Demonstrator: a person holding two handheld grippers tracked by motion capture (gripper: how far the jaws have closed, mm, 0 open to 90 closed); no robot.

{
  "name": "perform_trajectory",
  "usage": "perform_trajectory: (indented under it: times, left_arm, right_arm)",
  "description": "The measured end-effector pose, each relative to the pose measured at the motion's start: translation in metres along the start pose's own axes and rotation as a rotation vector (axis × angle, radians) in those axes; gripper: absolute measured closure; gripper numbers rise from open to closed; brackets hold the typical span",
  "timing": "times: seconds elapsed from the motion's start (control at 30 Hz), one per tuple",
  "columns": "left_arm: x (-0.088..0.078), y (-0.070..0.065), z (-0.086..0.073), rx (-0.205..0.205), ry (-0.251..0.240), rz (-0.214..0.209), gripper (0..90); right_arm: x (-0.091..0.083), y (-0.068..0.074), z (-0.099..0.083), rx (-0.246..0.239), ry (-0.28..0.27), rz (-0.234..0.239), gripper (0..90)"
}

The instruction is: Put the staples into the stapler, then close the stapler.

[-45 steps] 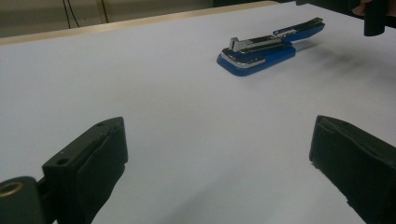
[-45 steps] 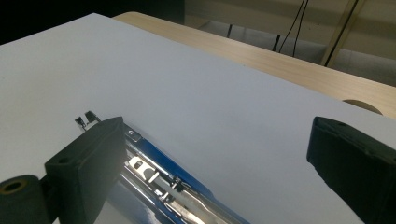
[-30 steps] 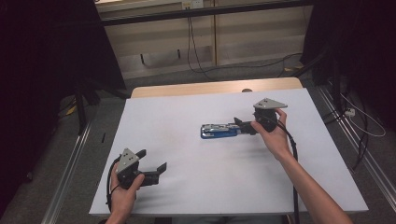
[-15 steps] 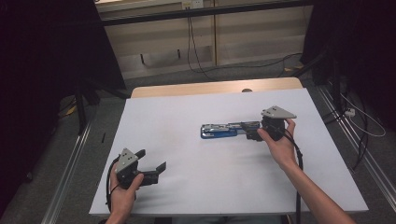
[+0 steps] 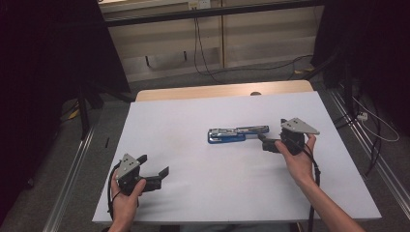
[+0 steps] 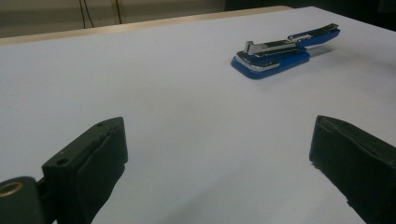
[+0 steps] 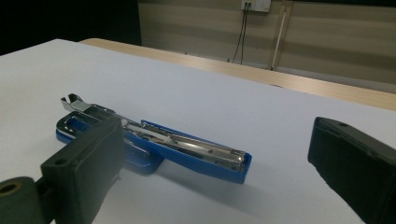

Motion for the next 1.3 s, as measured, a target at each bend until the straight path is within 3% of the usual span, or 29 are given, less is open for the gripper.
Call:
perform_trajectory:
  times: [0.33,0.43,0.53,0.67,0.8,0.97,1.07,1.3]
  left_arm:
    - [0.000,0.000,0.000,-0.002,0.002,0.000,4.6]
    - [-0.001,-0.001,0.001,-0.005,-0.001,-0.005,4.6]
    - [-0.001,-0.002,0.000,-0.007,0.000,-0.013,4.9]
    - [-0.002,-0.002,0.000,-0.007,0.000,-0.011,4.9]
    - [0.002,-0.002,0.004,-0.010,-0.004,-0.011,4.9]
    - [0.005,-0.006,0.005,0.001,-0.001,-0.018,5.2]
    - [0.011,-0.006,0.003,0.025,0.021,0.015,5.2]
    - [0.016,-0.012,0.003,0.027,0.026,-0.022,5.2]
  right_arm:
    - [-0.015,-0.006,-0.016,0.013,0.013,-0.006,4.2]
    - [-0.020,-0.003,-0.021,0.041,0.019,0.020,4.3]
    - [-0.023,0.002,-0.026,0.012,0.029,0.018,3.9]
    - [-0.022,0.003,-0.028,0.001,0.032,0.016,3.4]
    - [-0.018,0.005,-0.031,0.036,0.045,0.047,3.5]
    - [-0.015,0.005,-0.030,0.014,0.034,0.040,3.7]
    - [-0.013,0.004,-0.030,-0.014,0.036,0.018,3.7]
    - [-0.010,0.006,-0.031,-0.031,0.042,0.015,3.3]
Point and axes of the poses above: each handheld gripper's, and its own axes: x roughly forward along the jaws, z roughly out of its top, y roughly to its left, the point moved 10 cm from there along x, roughly forward along the jaws, and after that the axes turned 10 degrees about y, right-handed, at the moved point
